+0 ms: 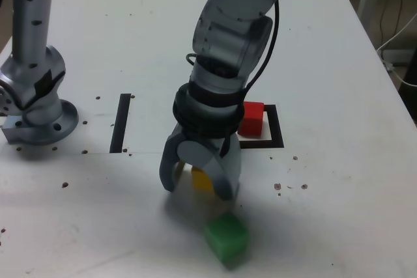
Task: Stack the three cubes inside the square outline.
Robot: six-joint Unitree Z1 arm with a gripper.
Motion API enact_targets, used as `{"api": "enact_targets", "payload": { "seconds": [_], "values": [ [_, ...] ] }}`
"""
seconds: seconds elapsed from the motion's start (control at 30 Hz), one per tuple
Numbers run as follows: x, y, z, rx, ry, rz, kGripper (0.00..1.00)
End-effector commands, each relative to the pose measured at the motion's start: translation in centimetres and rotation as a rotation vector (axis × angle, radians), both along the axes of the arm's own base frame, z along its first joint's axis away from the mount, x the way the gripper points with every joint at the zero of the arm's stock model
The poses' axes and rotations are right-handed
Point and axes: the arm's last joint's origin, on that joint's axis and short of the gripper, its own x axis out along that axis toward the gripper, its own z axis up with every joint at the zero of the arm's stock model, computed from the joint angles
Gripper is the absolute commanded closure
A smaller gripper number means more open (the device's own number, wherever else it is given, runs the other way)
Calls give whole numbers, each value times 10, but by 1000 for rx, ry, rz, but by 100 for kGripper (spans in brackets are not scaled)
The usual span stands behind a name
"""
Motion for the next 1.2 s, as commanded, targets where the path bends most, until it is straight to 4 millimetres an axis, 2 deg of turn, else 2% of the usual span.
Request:
{"api": "enact_targets", "payload": {
  "seconds": [0.0, 0.33, 0.5, 0.8, 0.97, 1.17],
  "values": [
    [-1, 0, -3, 3, 5, -3, 64],
    [-1, 0, -3, 2, 3, -3, 64],
    [-3, 1, 3, 14, 0, -2, 64],
    [-8, 18, 39, 81, -26, 34, 64],
    [7, 37, 63, 110, -51, 67, 64],
    [28, 62, 79, 112, -67, 104, 64]
  ]
}}
